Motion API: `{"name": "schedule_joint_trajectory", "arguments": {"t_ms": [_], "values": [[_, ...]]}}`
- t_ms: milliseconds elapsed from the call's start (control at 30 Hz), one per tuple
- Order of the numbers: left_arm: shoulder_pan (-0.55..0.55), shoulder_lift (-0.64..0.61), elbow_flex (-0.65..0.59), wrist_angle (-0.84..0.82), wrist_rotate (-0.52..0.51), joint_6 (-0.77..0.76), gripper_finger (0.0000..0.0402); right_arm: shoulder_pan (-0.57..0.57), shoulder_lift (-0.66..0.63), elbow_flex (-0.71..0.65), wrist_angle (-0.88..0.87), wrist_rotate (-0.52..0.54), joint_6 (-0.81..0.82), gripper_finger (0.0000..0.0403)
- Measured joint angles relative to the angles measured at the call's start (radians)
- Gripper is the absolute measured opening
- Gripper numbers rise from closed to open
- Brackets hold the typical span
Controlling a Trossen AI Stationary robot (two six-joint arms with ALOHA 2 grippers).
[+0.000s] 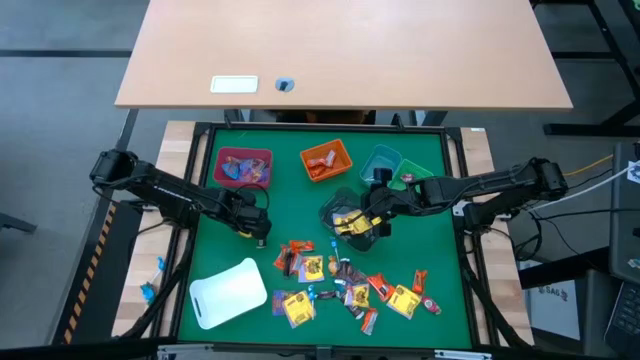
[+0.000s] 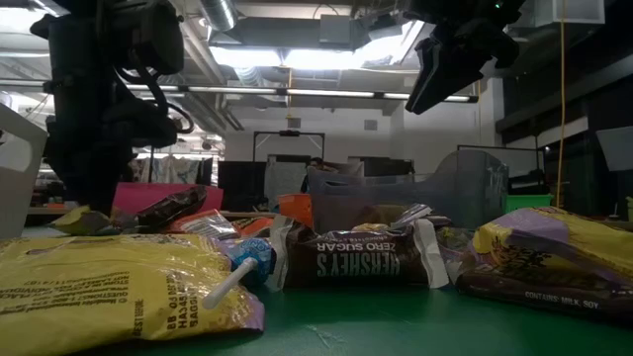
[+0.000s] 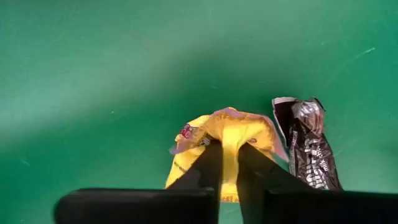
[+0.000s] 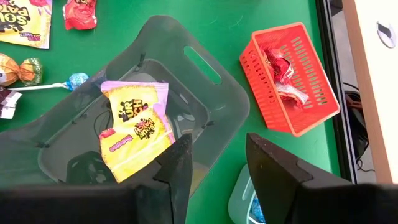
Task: Sort candy
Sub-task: Put the yellow candy pack into the black bin
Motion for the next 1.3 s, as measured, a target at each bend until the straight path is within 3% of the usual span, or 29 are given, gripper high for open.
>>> {"name": "schedule_joint_trajectory", "arguments": {"t_ms": [300, 533, 800, 1100, 1300], "values": [[0.000, 0.000, 0.126, 0.001, -0.017, 0.092, 0.0001, 0.000, 0.000, 0.000, -0.086, 0.000, -0.004, 0.0147], [0.000, 0.000, 0.266, 0.063, -0.136, 0.193, 0.0001, 0.000, -0.002, 0.000, -0.239, 0.000, 0.048, 0.0147], [0.000, 0.018, 0.273, 0.510, -0.358, 0.407, 0.0000, 0.000, -0.002, 0.000, -0.402, -0.005, 0.156, 0.0147], [0.000, 0.209, 0.270, 1.043, -0.388, 0.668, 0.0000, 0.002, -0.013, 0.000, -0.485, -0.239, 0.244, 0.0147], [0.000, 0.342, 0.270, 1.196, -0.387, 0.718, 0.0000, 0.002, -0.032, 0.000, -0.504, -0.366, 0.315, 0.0147]]}}
